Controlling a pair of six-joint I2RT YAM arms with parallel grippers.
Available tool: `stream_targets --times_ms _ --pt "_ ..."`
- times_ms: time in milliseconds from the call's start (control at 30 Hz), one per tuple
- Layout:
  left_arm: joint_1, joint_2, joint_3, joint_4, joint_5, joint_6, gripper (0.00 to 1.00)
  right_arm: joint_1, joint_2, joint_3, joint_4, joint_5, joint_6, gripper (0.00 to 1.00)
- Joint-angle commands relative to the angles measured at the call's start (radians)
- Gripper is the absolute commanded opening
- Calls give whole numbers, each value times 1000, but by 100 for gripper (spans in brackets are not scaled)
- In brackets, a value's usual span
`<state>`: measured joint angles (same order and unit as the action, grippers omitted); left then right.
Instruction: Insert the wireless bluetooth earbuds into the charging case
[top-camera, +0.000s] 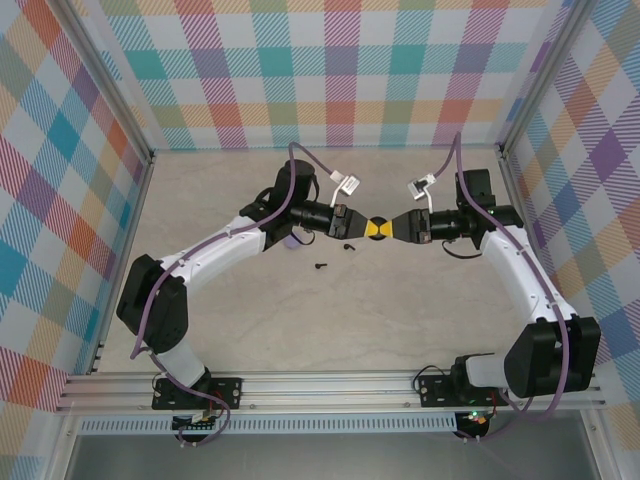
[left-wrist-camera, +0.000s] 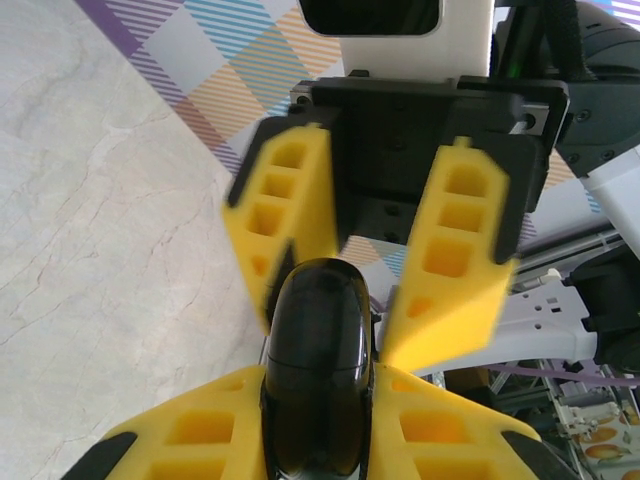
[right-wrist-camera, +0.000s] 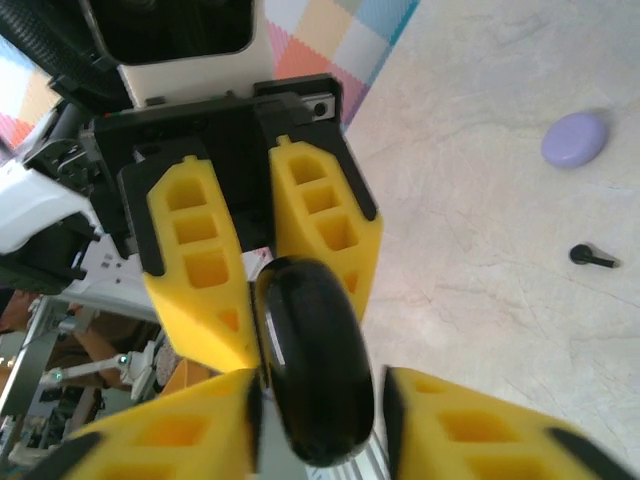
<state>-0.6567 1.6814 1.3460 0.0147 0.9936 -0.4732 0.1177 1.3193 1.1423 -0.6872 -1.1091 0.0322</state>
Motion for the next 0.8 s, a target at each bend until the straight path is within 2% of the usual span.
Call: stream_targets --times_ms 0,100,200,300,400,500,767 --pt "-1 9 42 -67 -62 58 4 2 -31 27 2 124 8 54" --pt "-1 -12 28 -96 -190 106 6 2 -79 13 36 235 41 58" --pt "-1 -47 -44 3 -293 140 6 2 -124 5 62 303 61 59" --pt "0 -87 -160 200 -330 218 4 2 -154 -5 82 381 72 59" --pt "-1 -102 -187 199 -366 321 2 2 -183 -31 119 403 44 59" --pt "0 -91 -168 176 -328 367 4 2 -203 -46 131 394 3 60" --pt "0 -109 -250 449 -177 361 3 2 -101 74 -25 204 -109 59"
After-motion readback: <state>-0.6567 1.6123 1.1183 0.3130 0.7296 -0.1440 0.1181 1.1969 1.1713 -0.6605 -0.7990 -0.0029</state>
